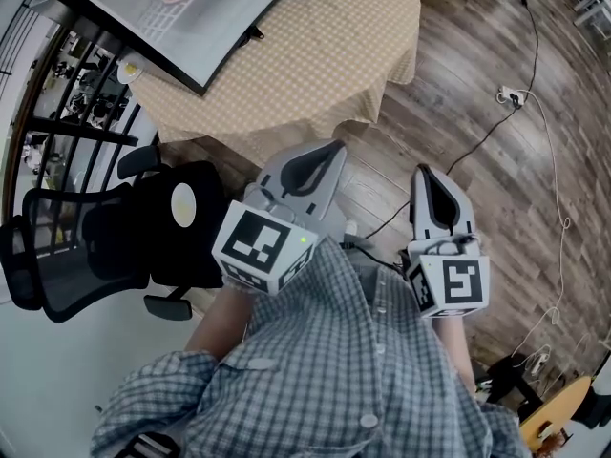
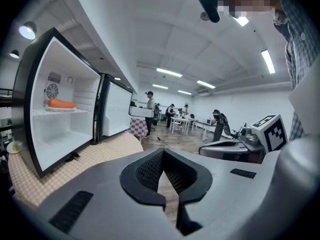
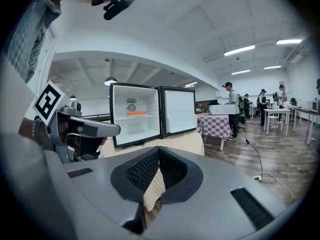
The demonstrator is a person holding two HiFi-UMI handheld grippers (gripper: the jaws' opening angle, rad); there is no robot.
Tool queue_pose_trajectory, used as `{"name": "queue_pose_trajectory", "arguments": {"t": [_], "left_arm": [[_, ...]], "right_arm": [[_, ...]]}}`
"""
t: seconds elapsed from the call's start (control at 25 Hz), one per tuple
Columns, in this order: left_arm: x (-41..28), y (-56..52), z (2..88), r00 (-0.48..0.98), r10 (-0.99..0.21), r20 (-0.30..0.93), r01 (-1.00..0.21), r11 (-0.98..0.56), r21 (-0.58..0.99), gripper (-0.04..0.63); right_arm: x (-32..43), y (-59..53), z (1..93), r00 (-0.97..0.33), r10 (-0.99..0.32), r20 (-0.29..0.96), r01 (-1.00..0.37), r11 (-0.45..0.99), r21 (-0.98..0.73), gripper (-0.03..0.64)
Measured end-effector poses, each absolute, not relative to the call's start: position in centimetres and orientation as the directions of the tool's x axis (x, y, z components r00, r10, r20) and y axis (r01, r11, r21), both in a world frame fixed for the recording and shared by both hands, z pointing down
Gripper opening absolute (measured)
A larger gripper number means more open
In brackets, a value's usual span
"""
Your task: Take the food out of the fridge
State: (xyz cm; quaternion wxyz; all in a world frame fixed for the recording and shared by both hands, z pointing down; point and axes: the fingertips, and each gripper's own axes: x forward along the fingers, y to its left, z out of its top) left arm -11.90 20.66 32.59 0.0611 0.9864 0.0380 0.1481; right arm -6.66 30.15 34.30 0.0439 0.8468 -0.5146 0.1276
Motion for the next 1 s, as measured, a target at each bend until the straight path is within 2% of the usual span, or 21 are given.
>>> {"name": "queue_pose_trajectory", "arguments": {"t": [0.4,1.0], "left_arm": [[-7.1,20.0,33.7,0.943,0.12,0.31,0.079,-0.987,0.143,-0.003],[0.7,12.0,33.3,0.952,0.054,0.303,0.005,-0.987,0.162,-0.003]], "right_arm": [[-1.8,30.1,35.0,0.483,-0.834,0.268,-0.85,-0.52,-0.087,0.01],[6.0,21.5,34.1,0.386,-0.879,0.281,-0.906,-0.418,-0.063,0.01]]}}
